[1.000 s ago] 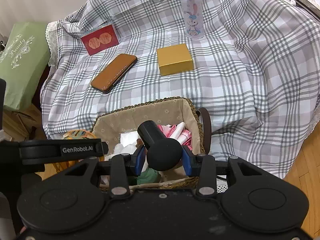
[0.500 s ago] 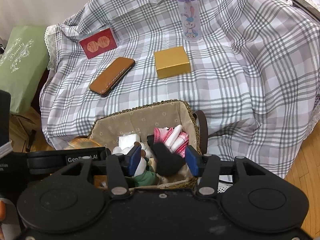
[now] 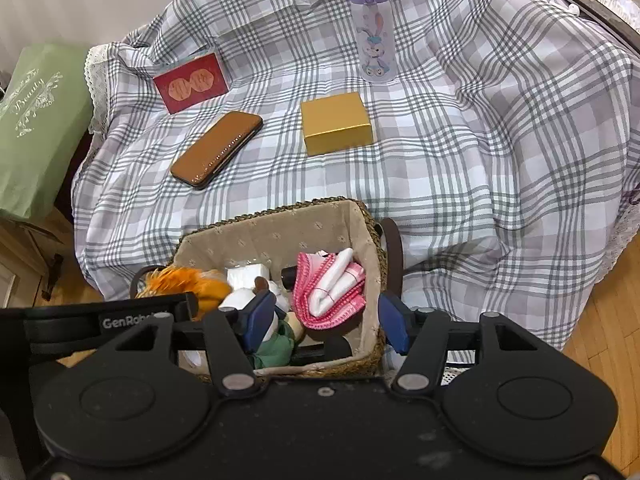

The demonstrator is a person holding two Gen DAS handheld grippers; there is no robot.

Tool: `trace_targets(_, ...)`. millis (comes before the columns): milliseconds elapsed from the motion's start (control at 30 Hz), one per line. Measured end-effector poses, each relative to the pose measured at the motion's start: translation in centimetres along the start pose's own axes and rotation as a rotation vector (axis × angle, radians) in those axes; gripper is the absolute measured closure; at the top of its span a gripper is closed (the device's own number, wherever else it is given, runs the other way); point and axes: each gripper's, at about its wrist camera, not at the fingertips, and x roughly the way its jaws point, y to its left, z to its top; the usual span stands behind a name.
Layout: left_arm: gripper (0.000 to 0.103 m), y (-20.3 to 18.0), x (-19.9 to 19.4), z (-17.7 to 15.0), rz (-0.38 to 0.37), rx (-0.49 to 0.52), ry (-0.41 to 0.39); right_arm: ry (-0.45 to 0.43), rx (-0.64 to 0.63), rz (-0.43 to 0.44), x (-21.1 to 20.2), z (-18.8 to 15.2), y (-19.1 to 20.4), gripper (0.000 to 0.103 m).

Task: Organize soft objects
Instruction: 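Open both tools to drop the pouch and black object into the basket, then withdraw both open tools from the basket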

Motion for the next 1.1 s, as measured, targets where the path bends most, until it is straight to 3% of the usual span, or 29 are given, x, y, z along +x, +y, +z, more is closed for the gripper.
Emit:
trace_targets(200, 0.013, 0.0, -0.8, -0.8, 0.007, 0.014, -0.018, 0.008, -0.017, -0.013, 0.2, -0.4, -0.2, 0.040)
trace_targets(533, 0.013, 0.1, -1.5, -2.1, 0.028, 0.031, -0.021, 0.025, -0.041, -0.025, 0.3, -1.3, -0.5, 0.032)
trace_targets(1100, 0.012, 0.5, -1.5, -4.0, 0.042, 0.051, -0.006, 0.022, -0.056, -0.040, -0.2, -2.8, -0.4, 0.030)
